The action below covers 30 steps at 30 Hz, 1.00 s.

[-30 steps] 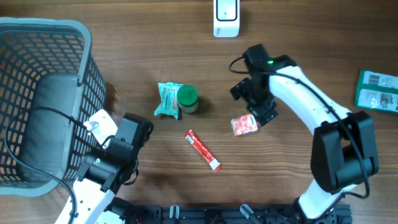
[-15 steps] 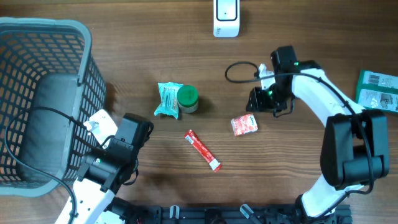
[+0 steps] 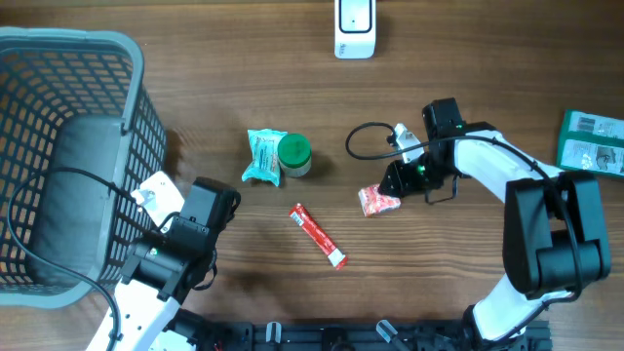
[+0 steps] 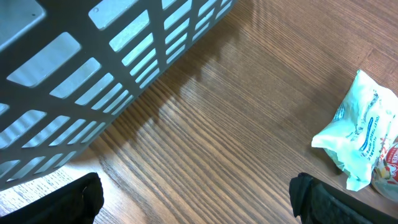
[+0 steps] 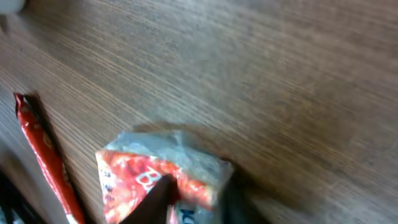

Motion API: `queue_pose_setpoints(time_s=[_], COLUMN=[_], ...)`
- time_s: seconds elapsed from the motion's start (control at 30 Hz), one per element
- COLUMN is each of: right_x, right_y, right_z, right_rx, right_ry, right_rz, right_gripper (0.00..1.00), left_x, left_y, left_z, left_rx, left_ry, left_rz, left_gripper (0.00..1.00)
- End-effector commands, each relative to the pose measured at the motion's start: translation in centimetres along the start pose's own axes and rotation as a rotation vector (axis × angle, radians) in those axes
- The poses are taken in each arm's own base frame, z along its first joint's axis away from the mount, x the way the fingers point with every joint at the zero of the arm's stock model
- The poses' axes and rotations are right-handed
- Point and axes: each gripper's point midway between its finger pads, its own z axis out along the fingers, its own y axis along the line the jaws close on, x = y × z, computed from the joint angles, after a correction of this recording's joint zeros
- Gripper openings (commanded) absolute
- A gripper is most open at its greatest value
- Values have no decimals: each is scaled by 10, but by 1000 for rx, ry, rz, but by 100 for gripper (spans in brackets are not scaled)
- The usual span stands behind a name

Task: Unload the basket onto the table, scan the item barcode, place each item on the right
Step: 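Grasp the red-and-white snack box with the right gripper, then lift the snack box and hold it at the white scanner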

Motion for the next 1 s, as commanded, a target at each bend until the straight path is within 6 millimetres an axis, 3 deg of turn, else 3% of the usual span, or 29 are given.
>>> queue_pose_setpoints(time_s=[0.0,0.07,0.13,0.17,0.2,0.27,0.33,0.57,0.7,0.87,0.97], right_x=[3,0,-3,-4,-4,-4,-2,-2,-2,-10,-15], right_y=[0,1,1,0,0,0,0,-5,-4,28,46], right_z=[1,1,1,1,1,1,1,1,1,-19,-49], right_rx=[-4,-10,-9,-7,-5,-6,-5,21,16,-130,-179], right_ry=[-5,-14,-27,-30,-30,-30,-24,-25,-26,-1,37], right_rz=[85,121,136,131,132,133,135,131,134,165,284], right_gripper=[18,20,59,67,67,61,48,26,4,4,4], left_x=[-1,-1,-1,-1,-1,-1,-1,-1,-1,-1,-1], left_y=[2,2,2,2,2,2,2,2,2,2,2], left_z=[0,0,0,0,0,0,0,0,0,0,0], left_rx=[-2,-2,-2,-2,-2,-2,-2,-2,-2,-2,-2], left_ry=[-4,-4,-4,-4,-4,-4,-4,-4,-4,-4,-4], left_rz=[4,4,4,4,4,4,4,4,4,4,4], left_gripper=[100,100,100,100,100,100,100,100,100,100,100])
